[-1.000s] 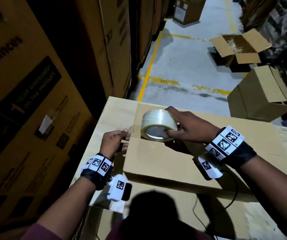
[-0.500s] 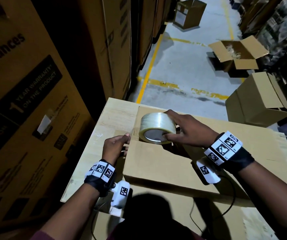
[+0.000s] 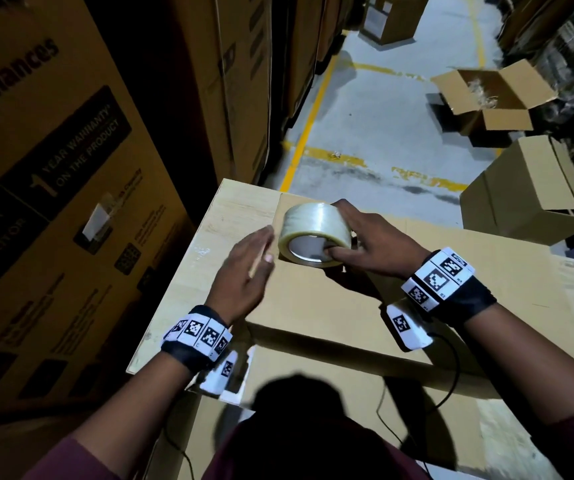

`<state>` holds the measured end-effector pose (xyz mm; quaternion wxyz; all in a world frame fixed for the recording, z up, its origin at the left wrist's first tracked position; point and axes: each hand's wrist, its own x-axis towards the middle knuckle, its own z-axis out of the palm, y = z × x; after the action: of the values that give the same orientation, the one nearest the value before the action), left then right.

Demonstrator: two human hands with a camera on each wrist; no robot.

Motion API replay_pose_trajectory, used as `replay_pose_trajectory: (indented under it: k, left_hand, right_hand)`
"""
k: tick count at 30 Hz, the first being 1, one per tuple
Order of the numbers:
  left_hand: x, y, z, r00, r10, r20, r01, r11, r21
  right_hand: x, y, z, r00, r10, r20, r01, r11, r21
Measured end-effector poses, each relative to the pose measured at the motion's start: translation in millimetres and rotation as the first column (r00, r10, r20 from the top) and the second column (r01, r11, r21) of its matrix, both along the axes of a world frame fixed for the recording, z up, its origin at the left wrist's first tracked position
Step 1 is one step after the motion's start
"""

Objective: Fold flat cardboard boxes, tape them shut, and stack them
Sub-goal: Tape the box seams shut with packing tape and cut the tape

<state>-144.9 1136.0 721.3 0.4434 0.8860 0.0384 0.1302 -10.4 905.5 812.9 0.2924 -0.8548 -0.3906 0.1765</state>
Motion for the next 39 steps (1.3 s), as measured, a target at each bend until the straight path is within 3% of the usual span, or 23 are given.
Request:
replay_pose_trajectory:
  k: [2, 5, 7, 12, 15, 20, 26, 29, 35, 39]
  left_hand:
    - [-4, -4, 7, 0.979, -0.141, -0.147, 0.177, 0.946, 0.272]
    - [-6, -2, 12, 0.951, -0.088, -0.296, 0.245, 0.8, 0.548]
    - [-6, -1, 16, 0.945, -0.054, -0.323, 0.26, 0.725, 0.637]
    - [-8, -3, 24, 0.927, -0.019, -0.375, 0.276, 0.71, 0.648]
    - [-7, -6, 28, 0.922, -0.013, -0.387, 0.293, 0.676, 0.677]
    - [2, -24, 34, 0.919, 0.043, -0.393, 0.285, 0.617, 0.734]
    - [19, -49, 24, 0.927, -0.042, -0.374, 0.304, 0.668, 0.679]
    - [17, -45, 22, 0.931, -0.028, -0.365, 0.296, 0.646, 0.704]
    - [19, -49, 26, 0.923, -0.016, -0.385, 0.315, 0.605, 0.731]
    - [23, -65, 37, 0.903, 0.056, -0.425, 0.324, 0.56, 0.763]
  right_hand:
    - [1, 1, -1, 1.0, -0.02, -0.002, 0.021, 1.0, 0.005]
    - [5, 1, -2, 0.999, -0.021, 0.042, 0.021, 1.0, 0.003]
    - [10, 1, 1, 0.999, -0.001, 0.047, 0.003, 1.0, -0.028]
    - [24, -36, 27, 0.997, 0.02, 0.077, -0.01, 0.991, -0.132]
    - [26, -72, 42, 0.997, -0.015, -0.078, 0.001, 0.984, -0.178]
    - [24, -78, 36, 0.961, -0.013, -0.276, -0.004, 0.998, -0.06]
    - [20, -85, 24, 0.887, -0.044, -0.46, 0.093, 0.992, 0.086]
    - [22, -105, 25, 0.888, -0.062, -0.457, 0.126, 0.986, 0.111]
    - [30, -207, 32, 0.85, -0.175, -0.497, 0.27, 0.954, 0.127]
    - [24, -227, 26, 0.851, -0.194, -0.489, 0.3, 0.942, 0.149]
